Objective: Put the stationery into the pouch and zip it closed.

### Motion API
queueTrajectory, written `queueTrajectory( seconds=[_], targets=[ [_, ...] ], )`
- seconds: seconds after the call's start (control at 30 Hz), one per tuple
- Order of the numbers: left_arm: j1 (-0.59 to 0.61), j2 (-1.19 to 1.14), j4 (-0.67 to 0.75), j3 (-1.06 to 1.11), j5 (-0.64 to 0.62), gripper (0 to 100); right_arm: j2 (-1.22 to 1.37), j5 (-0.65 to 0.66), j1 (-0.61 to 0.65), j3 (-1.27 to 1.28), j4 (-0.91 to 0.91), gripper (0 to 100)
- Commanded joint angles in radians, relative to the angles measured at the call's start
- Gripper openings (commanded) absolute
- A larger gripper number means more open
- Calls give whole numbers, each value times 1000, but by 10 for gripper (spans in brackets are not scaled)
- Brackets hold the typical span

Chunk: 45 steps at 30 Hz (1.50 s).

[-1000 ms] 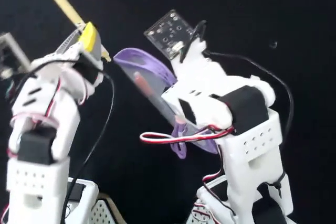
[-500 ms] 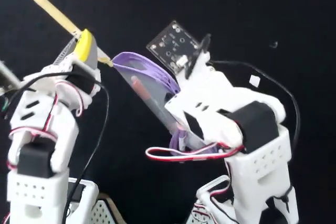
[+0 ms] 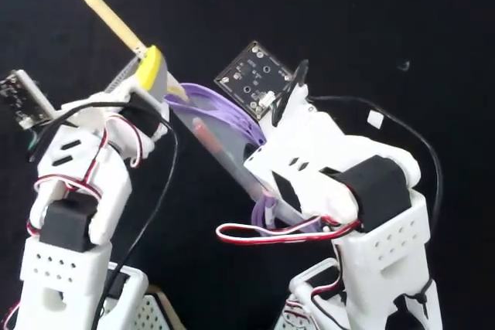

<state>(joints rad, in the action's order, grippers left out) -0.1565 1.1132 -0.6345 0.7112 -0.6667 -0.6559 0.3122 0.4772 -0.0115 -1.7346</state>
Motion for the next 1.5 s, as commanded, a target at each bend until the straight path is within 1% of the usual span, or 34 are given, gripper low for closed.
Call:
queueTrajectory(
  seconds=[0.0,0.33,0.47,0.5,0.57,0.63,0.67,0.73,1.0,1.07,1.23,1.37,1.47],
  targets=[
    [-47,3,12,10,-3,28,-24,9,8,-2,5,12],
    [-189,-6,21,67,8,30,-25,9,8,-2,5,12],
    [-243,-8,34,91,87,31,-25,9,8,-2,6,12],
    [-260,-8,46,104,101,42,-25,9,8,-2,6,12],
    [-282,-5,72,134,118,108,-24,9,8,-2,9,12],
    [-294,3,100,174,117,163,-24,9,8,-2,9,12],
    [-295,3,115,188,114,170,-24,9,6,-2,9,12],
    [-297,3,135,203,118,170,-24,9,6,-2,9,12],
    [-302,5,127,203,120,171,-24,9,6,-2,9,12],
    [-337,9,126,203,120,170,-24,9,6,-2,9,12],
    [-430,160,54,203,172,170,-28,11,6,-2,8,12],
    [-427,311,40,237,176,170,-24,9,5,-2,11,12],
    [-397,342,41,245,178,170,-24,9,5,-2,11,12]
  ],
)
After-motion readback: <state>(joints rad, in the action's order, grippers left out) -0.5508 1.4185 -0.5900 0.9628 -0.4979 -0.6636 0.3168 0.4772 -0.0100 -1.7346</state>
